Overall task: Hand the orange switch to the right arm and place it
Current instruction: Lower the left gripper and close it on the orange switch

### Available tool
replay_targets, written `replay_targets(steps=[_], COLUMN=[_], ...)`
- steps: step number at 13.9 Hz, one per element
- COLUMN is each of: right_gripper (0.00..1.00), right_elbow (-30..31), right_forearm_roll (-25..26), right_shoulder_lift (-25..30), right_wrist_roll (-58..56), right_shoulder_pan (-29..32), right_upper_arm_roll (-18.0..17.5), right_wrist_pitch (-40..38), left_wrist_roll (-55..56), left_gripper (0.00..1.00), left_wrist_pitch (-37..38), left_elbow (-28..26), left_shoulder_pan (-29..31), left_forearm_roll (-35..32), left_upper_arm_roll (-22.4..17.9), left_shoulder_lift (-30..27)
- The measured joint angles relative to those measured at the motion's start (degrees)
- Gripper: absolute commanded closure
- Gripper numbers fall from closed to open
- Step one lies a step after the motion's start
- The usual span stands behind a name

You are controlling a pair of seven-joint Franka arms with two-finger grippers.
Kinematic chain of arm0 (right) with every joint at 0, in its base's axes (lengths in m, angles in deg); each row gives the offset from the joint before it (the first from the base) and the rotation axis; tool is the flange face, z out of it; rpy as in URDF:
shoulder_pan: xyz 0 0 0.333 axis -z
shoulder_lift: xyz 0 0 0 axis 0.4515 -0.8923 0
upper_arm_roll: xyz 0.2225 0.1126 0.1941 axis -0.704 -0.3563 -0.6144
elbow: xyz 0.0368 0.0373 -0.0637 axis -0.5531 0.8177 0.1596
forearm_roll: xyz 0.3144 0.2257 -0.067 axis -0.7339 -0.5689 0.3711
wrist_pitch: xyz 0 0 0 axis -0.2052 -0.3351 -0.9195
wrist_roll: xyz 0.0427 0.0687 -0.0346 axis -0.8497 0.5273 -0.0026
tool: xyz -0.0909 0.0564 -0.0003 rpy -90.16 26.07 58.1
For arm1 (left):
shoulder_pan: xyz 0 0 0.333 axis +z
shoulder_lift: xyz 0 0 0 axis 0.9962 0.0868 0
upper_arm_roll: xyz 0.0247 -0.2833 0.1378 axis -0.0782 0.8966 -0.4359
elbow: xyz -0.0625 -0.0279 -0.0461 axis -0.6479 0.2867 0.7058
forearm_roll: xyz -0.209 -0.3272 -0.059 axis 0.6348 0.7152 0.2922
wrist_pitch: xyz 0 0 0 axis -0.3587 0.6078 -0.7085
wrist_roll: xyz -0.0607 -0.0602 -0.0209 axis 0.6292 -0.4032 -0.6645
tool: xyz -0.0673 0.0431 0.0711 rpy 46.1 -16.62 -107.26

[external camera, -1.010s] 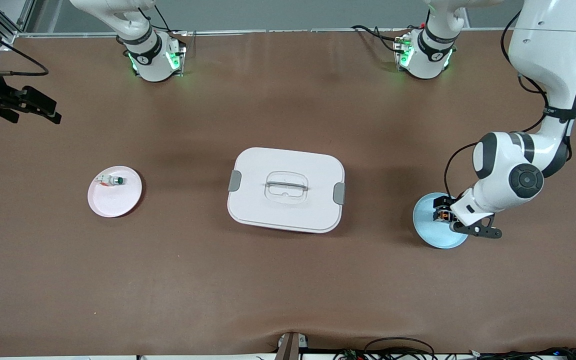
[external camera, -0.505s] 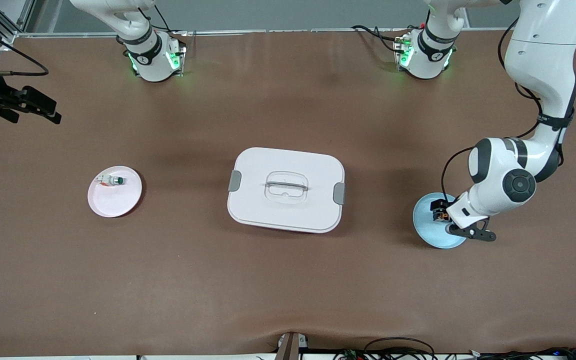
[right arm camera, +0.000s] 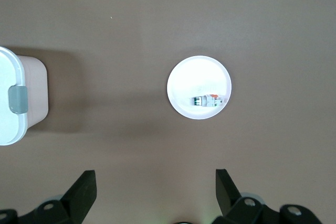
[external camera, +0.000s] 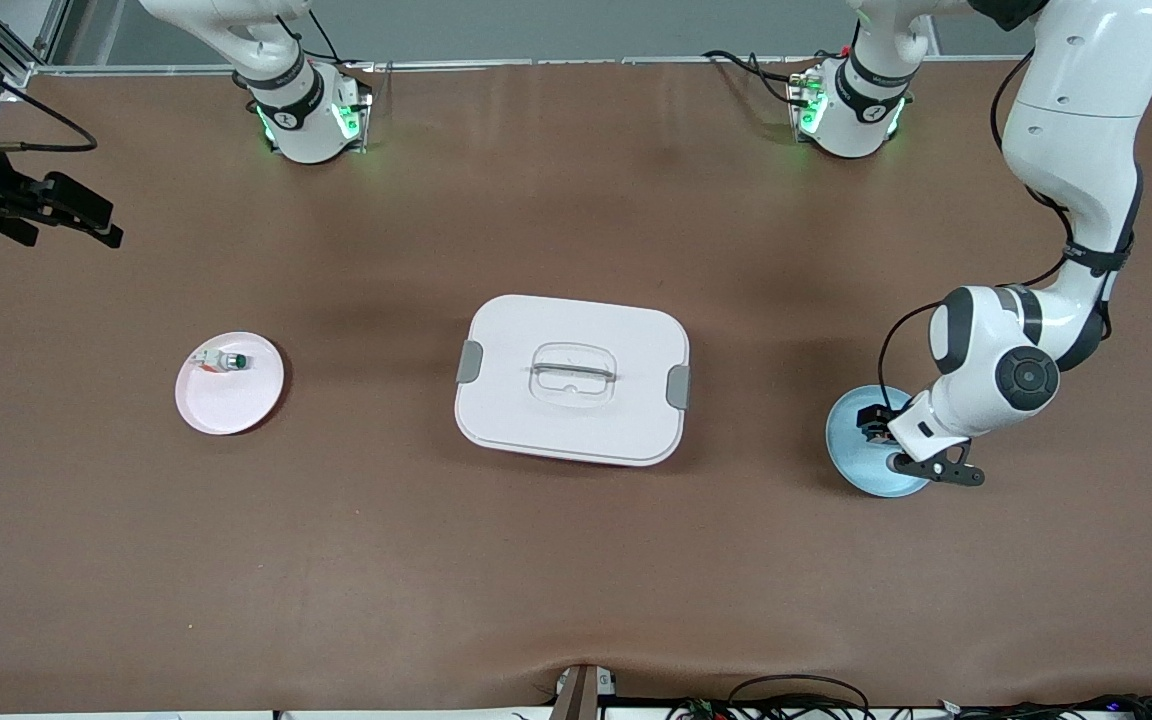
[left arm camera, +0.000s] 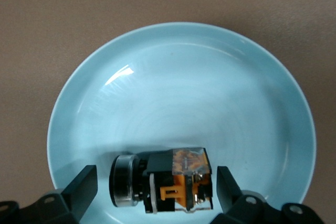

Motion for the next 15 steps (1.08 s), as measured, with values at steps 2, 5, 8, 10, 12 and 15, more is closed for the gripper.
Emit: replay_targets(steps=[2,5,8,10,12,15], right_gripper=[0.00,0.00,0.00,0.00,0.00,0.00], right_elbow=[0.00,0.00,0.01,0.01,0.02,0.05], right_forearm_roll=[0.00,0.00,0.00,0.00,0.00,0.00], right_shoulder_lift=[0.00,0.00,0.00,0.00,0.00,0.00], right_wrist_roll=[0.00,0.00,0.00,0.00,0.00,0.00], right_shoulder_pan=[0.00,0.00,0.00,0.00,0.00,0.00], right_upper_arm_roll=[0.00,0.00,0.00,0.00,0.00,0.01], right_wrist_pitch=[0.00,0.00,0.00,-0.01,-0.03,-0.04], left_wrist_roll=[0.00,0.00,0.00,0.05,0.06,1.76], left_gripper=[0.00,0.00,0.09,0.45,0.69,0.79], left_wrist_pitch=[-0.31,-0.42,-0.45,-0.46,-0.46,-0.48], left_elbow=[0.00,0.00,0.00,0.00,0.01,0.05], left_shoulder_pan=[0.12,0.11,0.01,0.00,-0.01,-0.05], left_forearm_roll=[0.00,0.00,0.00,0.00,0.00,0.00], left_upper_arm_roll=[0.00,0.01,0.07,0.08,0.09,0.11], left_shoulder_lift=[0.34,0.39,0.39,0.39,0.38,0.39])
